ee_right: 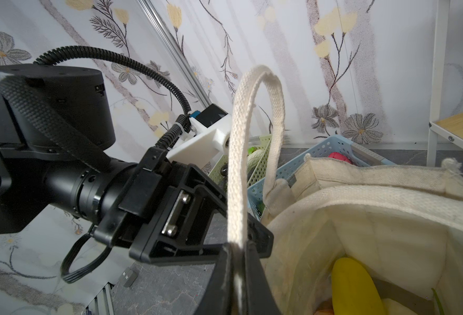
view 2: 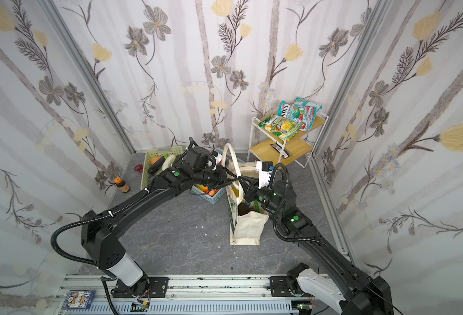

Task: Place the food into the grocery bag and tie it

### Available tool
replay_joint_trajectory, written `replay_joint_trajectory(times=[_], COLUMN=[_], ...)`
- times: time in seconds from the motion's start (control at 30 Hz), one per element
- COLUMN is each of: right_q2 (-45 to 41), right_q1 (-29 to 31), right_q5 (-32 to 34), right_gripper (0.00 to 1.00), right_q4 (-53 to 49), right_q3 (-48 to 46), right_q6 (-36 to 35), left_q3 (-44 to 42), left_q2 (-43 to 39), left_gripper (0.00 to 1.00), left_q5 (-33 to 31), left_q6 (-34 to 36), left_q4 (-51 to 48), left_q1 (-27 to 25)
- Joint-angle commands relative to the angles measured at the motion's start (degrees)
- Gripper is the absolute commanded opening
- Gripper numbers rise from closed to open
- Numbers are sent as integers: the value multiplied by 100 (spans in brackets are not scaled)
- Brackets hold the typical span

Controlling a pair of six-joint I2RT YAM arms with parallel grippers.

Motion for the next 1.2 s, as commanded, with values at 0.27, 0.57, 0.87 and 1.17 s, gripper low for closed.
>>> replay_joint_trajectory(times=[0.27,0.57,0.87,1.17], right_q2=[-97,-223,-513,-773], right_q1=[-7,-16,-30,-24], right_q5=[127,248,377,254], right_gripper=[10,10,12,16], right_q4=[-8,-148,-348,-693], right_q3=[2,48,-24,-24], right_q6=[-66,-193,-210,-316], left_q3=[109,381,186,365], left_q2=[144,83,-211,-283], left_gripper=[18,0,0,0], left_q5=[181,-71,-279,-294], left_q6=[-93,17,-151,-173], left_q4=[320,203,535,986], left_q1=[17,74,217,263])
